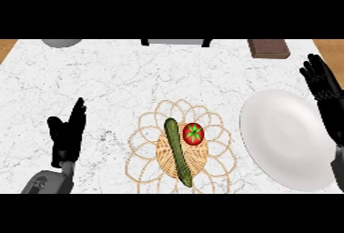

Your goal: Pick the squash from the placemat and place it in the plate

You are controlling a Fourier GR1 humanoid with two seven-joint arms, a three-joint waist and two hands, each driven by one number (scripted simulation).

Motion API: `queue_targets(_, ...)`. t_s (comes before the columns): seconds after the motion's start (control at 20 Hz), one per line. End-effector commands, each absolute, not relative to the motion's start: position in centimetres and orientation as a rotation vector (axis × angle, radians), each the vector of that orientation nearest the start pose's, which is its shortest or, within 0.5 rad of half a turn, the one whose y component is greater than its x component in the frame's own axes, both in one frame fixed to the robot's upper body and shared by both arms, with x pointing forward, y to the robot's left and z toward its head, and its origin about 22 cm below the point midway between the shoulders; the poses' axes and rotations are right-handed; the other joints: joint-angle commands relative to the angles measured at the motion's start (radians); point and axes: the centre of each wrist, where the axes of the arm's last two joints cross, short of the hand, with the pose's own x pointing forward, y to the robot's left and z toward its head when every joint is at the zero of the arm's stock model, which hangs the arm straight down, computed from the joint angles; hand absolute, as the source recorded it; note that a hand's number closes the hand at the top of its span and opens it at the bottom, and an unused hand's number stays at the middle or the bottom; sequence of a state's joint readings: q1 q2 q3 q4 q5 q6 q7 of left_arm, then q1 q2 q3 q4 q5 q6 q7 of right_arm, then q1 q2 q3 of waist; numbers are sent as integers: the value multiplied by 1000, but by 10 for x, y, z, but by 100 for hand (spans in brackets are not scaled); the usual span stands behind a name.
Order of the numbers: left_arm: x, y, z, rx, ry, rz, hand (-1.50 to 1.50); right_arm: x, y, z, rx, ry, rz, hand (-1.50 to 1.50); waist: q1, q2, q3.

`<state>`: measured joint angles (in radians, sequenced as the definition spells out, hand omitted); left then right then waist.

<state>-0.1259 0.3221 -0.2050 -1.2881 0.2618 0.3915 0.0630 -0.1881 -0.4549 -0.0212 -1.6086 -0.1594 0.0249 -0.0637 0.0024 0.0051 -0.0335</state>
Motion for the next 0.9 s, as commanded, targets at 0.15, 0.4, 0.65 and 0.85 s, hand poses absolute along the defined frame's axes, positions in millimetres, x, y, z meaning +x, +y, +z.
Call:
queue_targets(0.15, 286, 260, 5, 212, -1438, -70, 0, 305, -226, 87, 402, -1773, 571, 150, 75, 15, 35)
queue_targets(0.4, 294, 264, 19, 149, -1441, -125, 0, 318, -198, 58, 201, -1919, 646, -150, 65, 17, 37)
queue_targets(0.65, 296, 271, 19, 146, -1419, -102, 0, 318, -202, -6, 561, -1866, 628, -150, 37, 10, 36)
queue_targets(0.85, 295, 282, 19, 158, -1398, -95, 0, 339, -207, 1, 512, -1860, 951, -150, 25, 4, 35)
